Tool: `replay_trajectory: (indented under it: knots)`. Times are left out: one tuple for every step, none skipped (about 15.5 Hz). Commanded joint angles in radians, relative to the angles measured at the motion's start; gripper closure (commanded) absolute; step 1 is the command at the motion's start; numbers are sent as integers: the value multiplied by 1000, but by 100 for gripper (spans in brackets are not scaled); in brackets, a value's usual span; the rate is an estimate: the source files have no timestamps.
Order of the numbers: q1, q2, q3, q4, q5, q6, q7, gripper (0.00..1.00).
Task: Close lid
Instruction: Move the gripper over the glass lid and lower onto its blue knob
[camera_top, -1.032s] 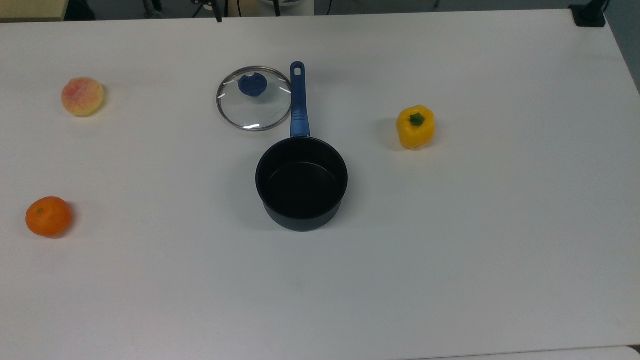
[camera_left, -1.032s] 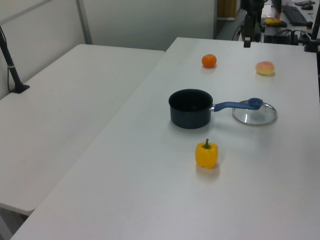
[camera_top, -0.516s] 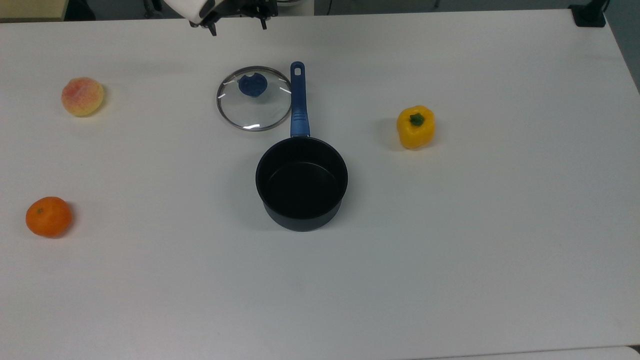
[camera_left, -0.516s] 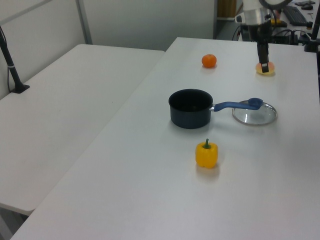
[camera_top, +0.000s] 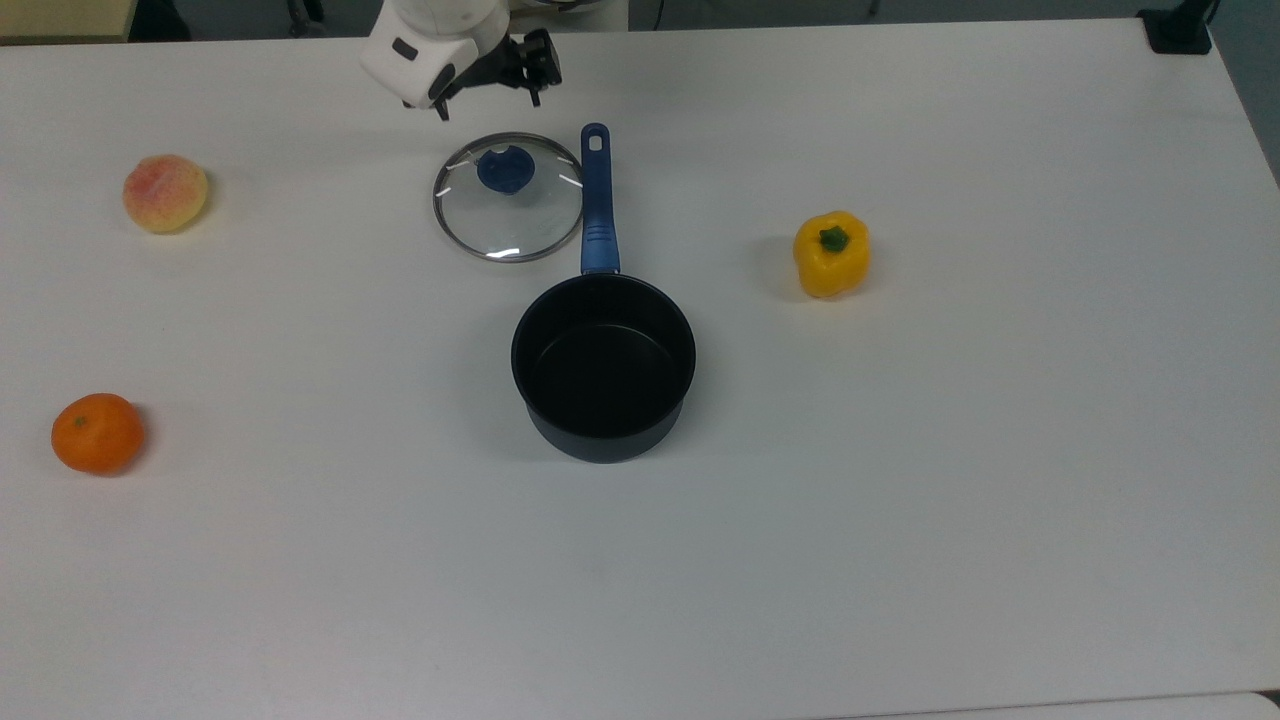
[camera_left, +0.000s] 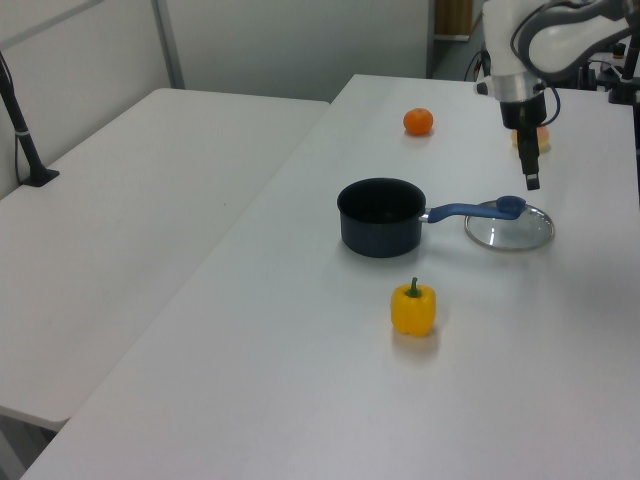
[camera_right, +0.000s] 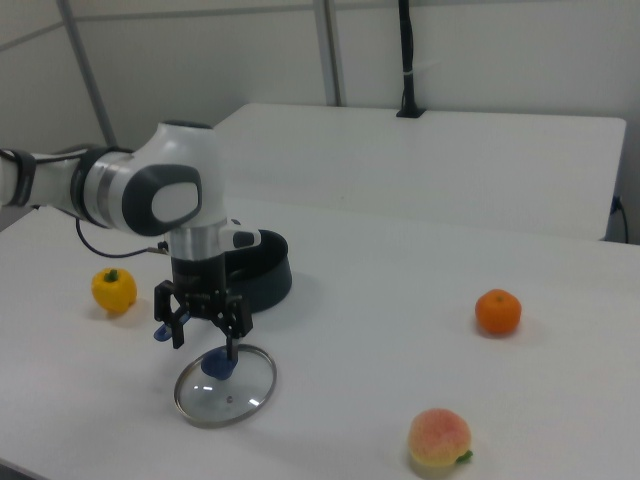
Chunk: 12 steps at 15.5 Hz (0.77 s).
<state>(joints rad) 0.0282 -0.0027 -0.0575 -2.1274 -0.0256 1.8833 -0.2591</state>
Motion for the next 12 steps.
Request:
replay_trajectory:
  knots:
    - [2,-23,-5,-89,-13,149,-19,0]
    - [2,-20,-5,-94,-13,175,-19,0]
    - [2,-19,-5,-100,-13,207,-19,0]
    - [2,-16,-5,-111,-13,239,-19,1]
    - [4,-10,-5,-118,-13,269,-19,2]
    - [6,1,-5,-127,-13,289,-19,3]
    - [7,4,-5,-131,-13,306,-19,4]
    - [10,7,-5,-132,-13,316,-19,4]
    - [12,10,-4,-134,-13,319,-20,4]
    - [13,12,-4,-134,-13,321,-23,4]
    - [15,15,-2,-134,-13,321,-23,4]
    - [16,18,-2,-134,-13,321,-23,5]
